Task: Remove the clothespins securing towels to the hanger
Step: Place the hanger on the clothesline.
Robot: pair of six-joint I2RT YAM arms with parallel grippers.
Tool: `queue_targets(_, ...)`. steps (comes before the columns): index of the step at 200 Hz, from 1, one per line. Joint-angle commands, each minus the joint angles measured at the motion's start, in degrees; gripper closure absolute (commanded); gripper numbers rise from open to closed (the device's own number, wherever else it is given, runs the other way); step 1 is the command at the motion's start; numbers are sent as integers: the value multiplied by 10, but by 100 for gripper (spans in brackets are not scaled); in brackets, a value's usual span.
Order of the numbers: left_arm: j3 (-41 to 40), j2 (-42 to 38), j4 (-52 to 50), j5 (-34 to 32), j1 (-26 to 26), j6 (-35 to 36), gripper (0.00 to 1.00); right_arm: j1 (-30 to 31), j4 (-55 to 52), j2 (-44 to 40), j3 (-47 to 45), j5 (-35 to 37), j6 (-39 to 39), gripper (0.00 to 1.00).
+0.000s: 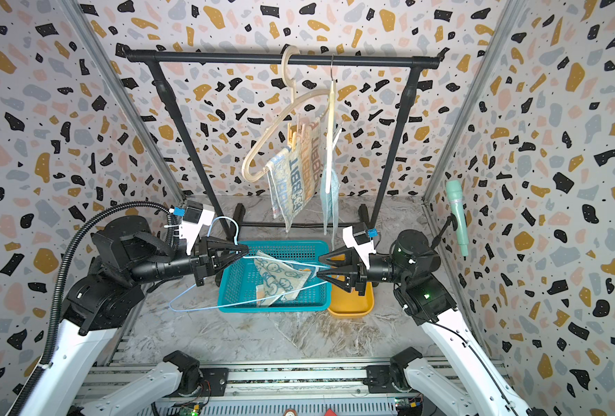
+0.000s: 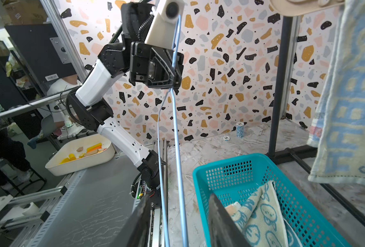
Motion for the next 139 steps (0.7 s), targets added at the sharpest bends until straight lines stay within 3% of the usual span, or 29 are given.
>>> queue_targets(1, -5, 6, 41, 21, 0, -9, 100, -2, 14, -8, -4, -27, -4, 68)
queue_targets(59, -12, 7, 51, 20, 0, -12, 100, -2, 27, -3, -7, -25, 3, 100)
queue_targets(88, -12, 6, 50, 5, 0, -15, 100, -2, 47, -3, -12, -24, 17, 100)
queue_targets(114, -12, 3, 60, -21, -1, -28, 67, -1, 77, -3, -17, -24, 41, 100)
queue_targets(139, -12, -2, 86, -48, 0, -55, 52, 8, 96, 2, -12, -8, 58, 100)
